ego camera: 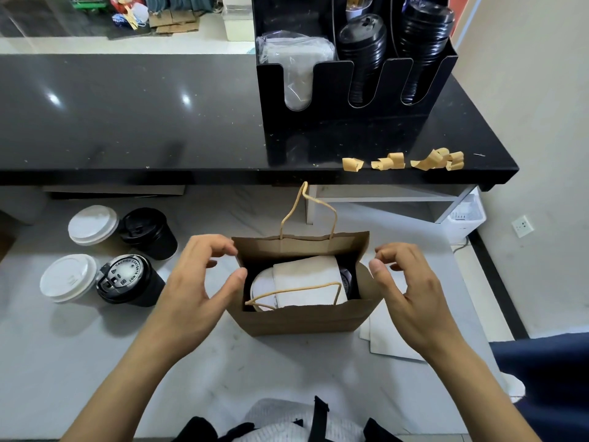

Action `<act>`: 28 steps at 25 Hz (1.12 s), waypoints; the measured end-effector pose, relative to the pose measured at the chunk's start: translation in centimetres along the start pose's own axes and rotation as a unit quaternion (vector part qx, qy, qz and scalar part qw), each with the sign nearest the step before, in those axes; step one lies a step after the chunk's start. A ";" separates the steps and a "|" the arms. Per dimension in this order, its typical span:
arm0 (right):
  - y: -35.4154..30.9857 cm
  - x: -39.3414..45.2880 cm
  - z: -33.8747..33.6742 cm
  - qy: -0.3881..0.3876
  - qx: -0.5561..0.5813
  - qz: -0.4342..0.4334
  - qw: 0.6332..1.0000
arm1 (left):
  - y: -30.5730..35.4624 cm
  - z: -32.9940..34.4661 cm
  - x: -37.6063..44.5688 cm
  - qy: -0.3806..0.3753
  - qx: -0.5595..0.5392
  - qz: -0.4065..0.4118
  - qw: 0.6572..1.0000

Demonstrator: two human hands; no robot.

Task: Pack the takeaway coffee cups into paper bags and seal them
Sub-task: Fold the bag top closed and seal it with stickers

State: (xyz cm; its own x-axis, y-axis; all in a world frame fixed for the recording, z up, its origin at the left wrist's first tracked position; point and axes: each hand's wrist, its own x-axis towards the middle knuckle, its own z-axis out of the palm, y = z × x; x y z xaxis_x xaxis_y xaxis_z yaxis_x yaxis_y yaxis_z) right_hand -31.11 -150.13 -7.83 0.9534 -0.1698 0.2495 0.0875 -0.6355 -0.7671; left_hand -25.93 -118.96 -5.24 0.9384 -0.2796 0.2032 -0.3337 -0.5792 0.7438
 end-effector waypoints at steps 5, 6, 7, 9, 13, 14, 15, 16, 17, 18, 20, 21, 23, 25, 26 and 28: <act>0.1 -0.6 0.3 -0.015 0.013 0.019 1.000 | -0.7 -0.3 -1.0 0.011 -0.043 -0.055 0.997; 0.2 -0.6 0.4 -0.019 0.017 0.021 0.999 | -0.6 -0.3 -1.2 -0.014 -0.036 -0.053 0.998; 0.1 -0.6 0.4 -0.023 0.020 0.022 0.999 | -0.6 -0.2 -1.4 -0.045 -0.024 -0.048 0.998; 0.2 -0.7 0.6 -0.035 0.022 0.021 0.999 | -0.6 -0.2 -1.7 -0.105 -0.006 -0.050 0.993; 0.1 -0.9 0.7 -0.077 0.024 0.015 0.997 | -0.8 0.1 -1.7 -0.166 -0.022 -0.050 0.985; 0.2 -1.0 0.6 -0.088 0.027 0.013 0.996 | -1.0 0.3 -1.6 -0.154 -0.030 -0.045 0.987; 0.2 -1.0 0.5 -0.098 0.031 0.012 0.995 | -1.1 0.4 -1.4 -0.138 -0.038 -0.047 0.989; 0.3 -1.0 0.2 -0.109 0.035 0.013 0.993 | -1.2 0.4 -1.2 -0.121 -0.043 -0.054 0.990; 0.5 -1.0 0.0 -0.121 0.037 0.012 0.992 | -1.2 0.4 -1.1 -0.108 -0.048 -0.062 0.991; 0.6 -0.9 -0.2 -0.129 0.030 0.006 0.991 | -1.2 0.4 -1.0 -0.098 -0.052 -0.068 0.992; 1.1 -0.7 -0.6 -0.128 0.000 -0.021 0.992 | -1.0 0.6 -0.9 -0.080 -0.053 -0.069 0.993; 1.3 -0.5 -0.7 -0.122 -0.014 -0.034 0.992 | -0.9 0.7 -0.9 -0.071 -0.051 -0.064 0.994; 1.5 -0.2 -0.8 -0.116 -0.029 -0.042 0.992 | -0.9 0.6 -0.8 -0.046 -0.031 -0.039 0.998; 1.5 0.1 -0.8 -0.124 -0.037 -0.040 0.991 | -1.1 0.2 -0.5 -0.039 -0.002 -0.016 0.999; 1.5 0.3 -0.7 -0.127 -0.042 -0.045 0.990 | -1.1 0.0 -0.3 -0.050 0.009 -0.010 0.999; 1.7 0.6 -0.7 -0.126 -0.051 -0.065 0.989 | -1.3 -0.2 0.1 -0.078 0.021 0.004 0.997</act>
State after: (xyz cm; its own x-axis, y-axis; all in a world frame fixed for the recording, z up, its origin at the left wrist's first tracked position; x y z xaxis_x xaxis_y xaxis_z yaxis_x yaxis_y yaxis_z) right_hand -30.55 -151.82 -8.60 0.9789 0.1035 0.1763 0.1965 -0.7138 -0.6722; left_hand -25.38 -118.03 -6.05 0.9117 -0.3970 0.1053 -0.3470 -0.6074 0.7145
